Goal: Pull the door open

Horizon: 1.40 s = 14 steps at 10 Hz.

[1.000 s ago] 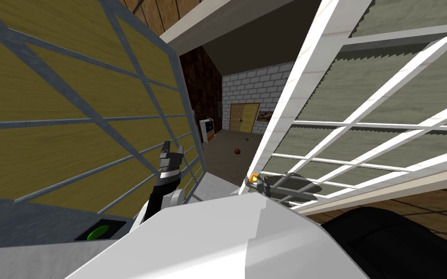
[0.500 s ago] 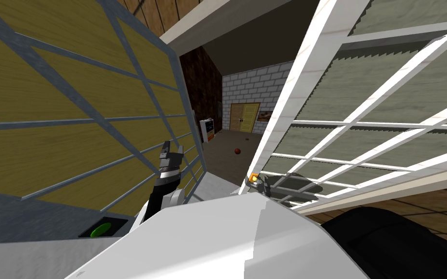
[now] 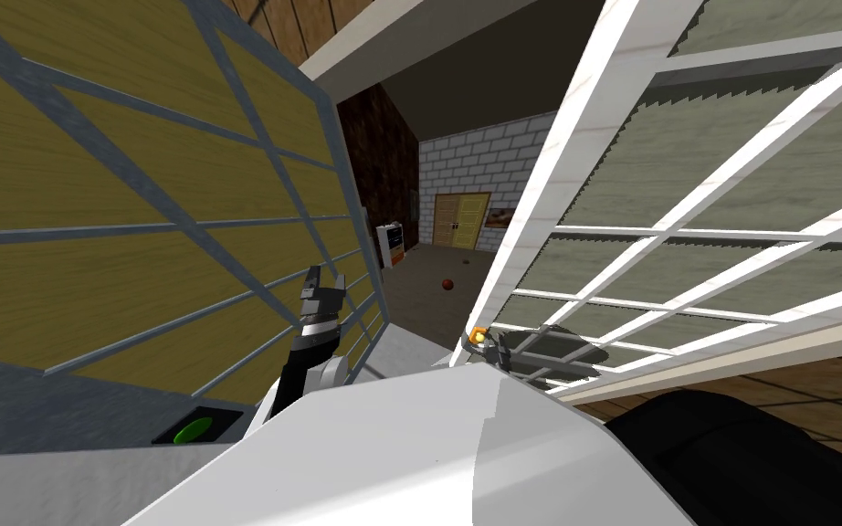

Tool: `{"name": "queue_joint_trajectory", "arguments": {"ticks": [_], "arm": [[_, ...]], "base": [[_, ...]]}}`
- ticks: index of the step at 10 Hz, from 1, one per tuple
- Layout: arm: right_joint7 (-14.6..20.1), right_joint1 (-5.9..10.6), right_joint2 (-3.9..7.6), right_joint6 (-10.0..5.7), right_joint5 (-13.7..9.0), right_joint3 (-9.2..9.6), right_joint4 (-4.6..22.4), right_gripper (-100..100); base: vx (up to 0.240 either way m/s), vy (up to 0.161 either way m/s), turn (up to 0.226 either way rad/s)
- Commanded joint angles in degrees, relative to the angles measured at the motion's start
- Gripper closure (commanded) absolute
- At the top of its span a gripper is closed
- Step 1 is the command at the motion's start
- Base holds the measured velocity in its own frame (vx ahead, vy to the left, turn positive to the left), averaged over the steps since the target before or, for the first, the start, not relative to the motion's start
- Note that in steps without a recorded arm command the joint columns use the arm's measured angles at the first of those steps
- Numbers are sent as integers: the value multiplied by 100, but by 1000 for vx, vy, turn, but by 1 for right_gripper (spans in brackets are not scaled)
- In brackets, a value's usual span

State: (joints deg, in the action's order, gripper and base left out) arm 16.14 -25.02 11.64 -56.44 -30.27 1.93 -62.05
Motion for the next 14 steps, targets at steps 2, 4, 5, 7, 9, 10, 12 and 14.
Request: {"name": "queue_joint_trajectory", "arguments": {"ticks": [2, 4, 5, 7, 9, 10, 12, 14], "arm": [[34, 88, -98, 23, 57, 162, 69, -100], [256, 88, -63, -3, -67, 248, 56, -100], [256, 88, -63, -3, -67, 248, 56, -100], [482, 89, -26, -30, -194, 337, 43, -100], [482, 89, -26, -30, -194, 337, 43, -100], [482, 89, -26, -30, -194, 337, 43, -100], [714, 90, 14, -59, -330, 431, 29, -100], [714, 90, 14, -59, -330, 431, 29, -100]], "base": [[-4, -2, 17], [-35, 7, 28], [-11, -9, -2], [-24, 8, 26], [-10, 4, 1], [0, 0, 0], [-8, -6, 5], [-28, 1, 30]]}}
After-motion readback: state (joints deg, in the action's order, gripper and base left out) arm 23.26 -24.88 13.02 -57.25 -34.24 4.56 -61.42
